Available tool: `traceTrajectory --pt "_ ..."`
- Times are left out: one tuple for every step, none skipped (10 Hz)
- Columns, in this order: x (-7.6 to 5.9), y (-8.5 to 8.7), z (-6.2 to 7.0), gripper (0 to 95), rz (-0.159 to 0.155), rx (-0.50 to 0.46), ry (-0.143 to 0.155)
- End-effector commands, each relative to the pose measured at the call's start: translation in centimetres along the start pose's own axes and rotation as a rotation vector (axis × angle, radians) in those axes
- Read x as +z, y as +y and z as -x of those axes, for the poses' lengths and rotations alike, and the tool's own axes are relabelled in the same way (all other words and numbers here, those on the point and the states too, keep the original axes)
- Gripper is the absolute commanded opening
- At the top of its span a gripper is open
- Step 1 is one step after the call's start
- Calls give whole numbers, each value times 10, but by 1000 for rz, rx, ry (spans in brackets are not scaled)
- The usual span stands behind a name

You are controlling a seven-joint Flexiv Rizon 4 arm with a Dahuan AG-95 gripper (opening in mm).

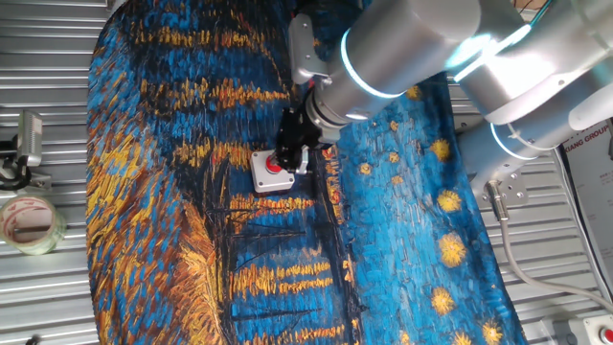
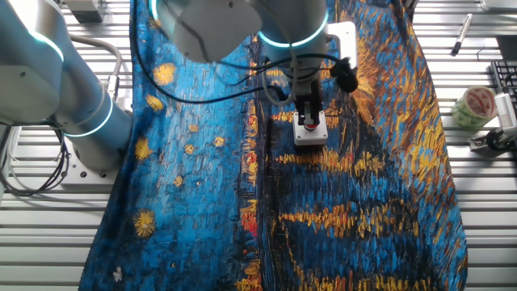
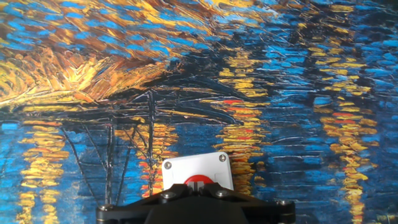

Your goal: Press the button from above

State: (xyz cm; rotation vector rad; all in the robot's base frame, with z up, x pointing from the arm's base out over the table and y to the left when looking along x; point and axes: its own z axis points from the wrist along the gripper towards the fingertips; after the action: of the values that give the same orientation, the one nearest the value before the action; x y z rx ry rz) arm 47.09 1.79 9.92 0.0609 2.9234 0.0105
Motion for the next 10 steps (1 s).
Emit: traceTrajectory --pt "15 -5 0 0 -13 1 5" --pt "11 -5 1 0 -13 2 26" --pt "9 -5 2 0 -12 1 32" --pt "3 -5 4 0 -8 -1 45" --pt "-4 -5 6 0 -4 -5 41" --pt "-12 -5 8 0 -6 -6 40" --pt "-15 -4 8 0 -11 -8 36" --pt "-21 -4 9 0 -7 0 79" --pt "-23 -3 10 0 -8 4 88" --pt "-23 -3 10 0 -8 6 90"
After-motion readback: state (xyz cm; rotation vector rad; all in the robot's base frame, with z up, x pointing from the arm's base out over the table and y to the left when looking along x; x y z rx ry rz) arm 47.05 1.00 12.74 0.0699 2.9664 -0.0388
